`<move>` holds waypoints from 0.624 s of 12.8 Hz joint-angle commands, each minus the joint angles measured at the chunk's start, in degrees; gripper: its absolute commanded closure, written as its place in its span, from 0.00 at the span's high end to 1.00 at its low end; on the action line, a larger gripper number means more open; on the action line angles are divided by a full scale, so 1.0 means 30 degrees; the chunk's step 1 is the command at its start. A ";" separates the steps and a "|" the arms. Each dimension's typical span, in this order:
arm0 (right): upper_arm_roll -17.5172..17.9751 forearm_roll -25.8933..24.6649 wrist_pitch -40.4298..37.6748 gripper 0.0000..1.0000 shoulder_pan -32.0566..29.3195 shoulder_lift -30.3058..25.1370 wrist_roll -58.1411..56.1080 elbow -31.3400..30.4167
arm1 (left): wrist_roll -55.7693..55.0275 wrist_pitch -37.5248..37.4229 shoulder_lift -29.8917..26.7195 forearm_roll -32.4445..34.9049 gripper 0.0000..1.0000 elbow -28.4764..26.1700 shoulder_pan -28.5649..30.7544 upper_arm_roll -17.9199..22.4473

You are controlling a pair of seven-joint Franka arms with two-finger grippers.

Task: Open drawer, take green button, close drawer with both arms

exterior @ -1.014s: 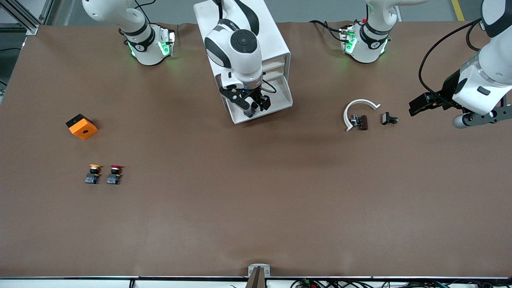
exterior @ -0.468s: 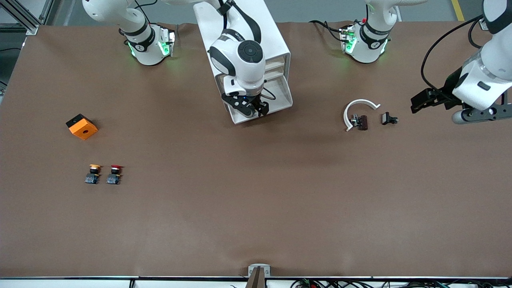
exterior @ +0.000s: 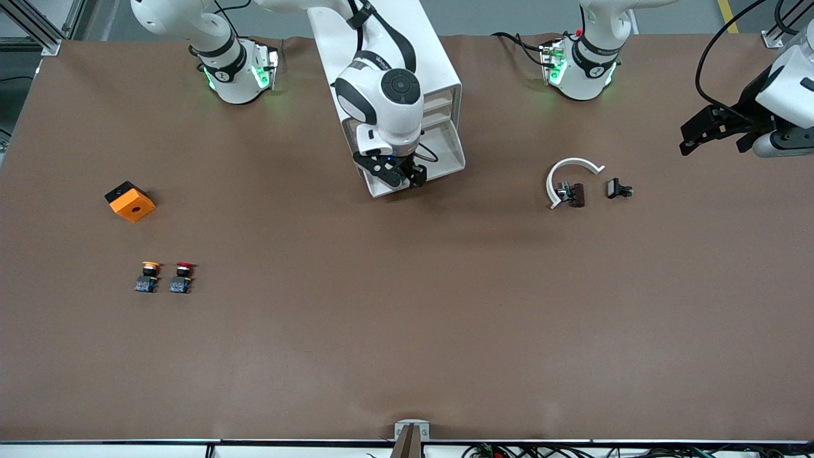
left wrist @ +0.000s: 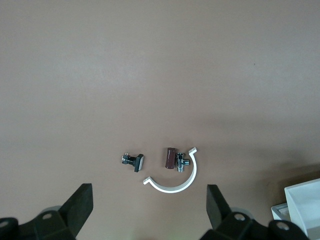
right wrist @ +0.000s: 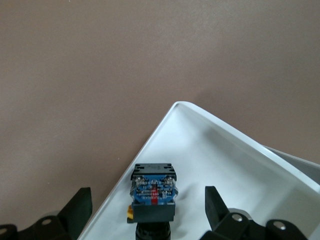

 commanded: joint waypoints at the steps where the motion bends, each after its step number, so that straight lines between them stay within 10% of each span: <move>1: -0.0175 -0.0395 0.0010 1.00 0.0216 0.0605 0.0335 0.0459 | -0.0106 0.0353 0.0019 0.0275 1.00 -0.0360 0.0069 -0.0202; 4: -0.0175 -0.0424 0.0010 1.00 0.0216 0.0665 0.0277 0.0547 | -0.0921 0.0382 0.0895 0.0043 1.00 -0.0273 -0.0018 -0.0231; 8: -0.0175 -0.0365 -0.0049 0.66 0.0158 0.0665 -0.0016 0.0665 | -0.3178 0.0792 0.2304 -0.0076 1.00 0.0109 -0.0224 -0.1166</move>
